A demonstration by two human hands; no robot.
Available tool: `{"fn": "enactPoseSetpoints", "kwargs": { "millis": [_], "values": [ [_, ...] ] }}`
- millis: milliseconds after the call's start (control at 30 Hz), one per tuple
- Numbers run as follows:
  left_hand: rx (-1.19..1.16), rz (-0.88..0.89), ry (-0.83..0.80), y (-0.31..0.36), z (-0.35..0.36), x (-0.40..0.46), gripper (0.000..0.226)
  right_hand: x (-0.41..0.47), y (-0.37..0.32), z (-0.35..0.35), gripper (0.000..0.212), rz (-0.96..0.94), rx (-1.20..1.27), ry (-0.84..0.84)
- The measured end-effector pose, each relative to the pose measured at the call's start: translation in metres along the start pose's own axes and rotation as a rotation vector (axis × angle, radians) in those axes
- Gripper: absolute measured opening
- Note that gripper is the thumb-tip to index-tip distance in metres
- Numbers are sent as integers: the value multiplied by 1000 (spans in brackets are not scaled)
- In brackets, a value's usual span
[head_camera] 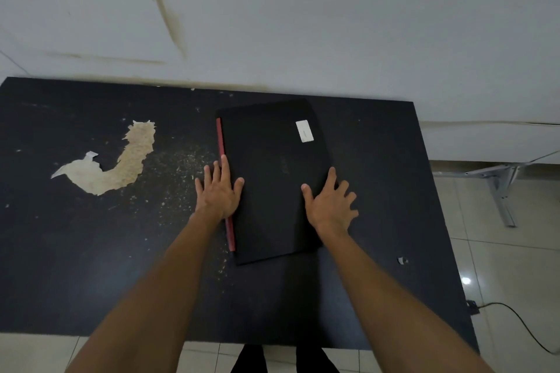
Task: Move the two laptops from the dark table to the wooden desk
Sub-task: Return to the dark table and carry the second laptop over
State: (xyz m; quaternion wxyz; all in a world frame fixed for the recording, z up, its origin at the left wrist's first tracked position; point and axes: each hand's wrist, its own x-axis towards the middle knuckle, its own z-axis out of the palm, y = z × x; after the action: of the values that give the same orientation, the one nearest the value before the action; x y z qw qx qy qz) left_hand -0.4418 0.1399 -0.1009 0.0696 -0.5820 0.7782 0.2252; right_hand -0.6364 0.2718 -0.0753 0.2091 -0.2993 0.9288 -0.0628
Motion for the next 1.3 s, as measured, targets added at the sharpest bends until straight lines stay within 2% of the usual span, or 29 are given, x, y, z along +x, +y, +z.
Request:
{"fn": "enactPoseSetpoints", "kwargs": {
  "millis": [100,233,300,400,533,767,1000,1300],
  "values": [
    [-23,-3,-52,-5,-16,5,74,-17,-3,9,86,6,14,24],
    [-162,-61,124,5,-15,-21,74,-4,5,0,73,18,249,91],
    [-290,-155,143,7,-10,-33,67,14,5,-7,66,31,345,47],
    [-375,-241,76,7,-7,-38,63,31,1,-13,62,20,269,-48],
    [-365,-232,61,8,-10,-35,63,33,-1,-9,64,11,178,-59],
    [-361,-179,68,2,-9,-30,56,32,1,-8,67,38,155,-70],
    [-284,-164,-9,-17,-24,-10,63,12,-3,8,68,79,207,-79],
    [-332,-136,-42,-21,-26,-9,63,11,-4,5,70,135,199,-97]
  ]
}}
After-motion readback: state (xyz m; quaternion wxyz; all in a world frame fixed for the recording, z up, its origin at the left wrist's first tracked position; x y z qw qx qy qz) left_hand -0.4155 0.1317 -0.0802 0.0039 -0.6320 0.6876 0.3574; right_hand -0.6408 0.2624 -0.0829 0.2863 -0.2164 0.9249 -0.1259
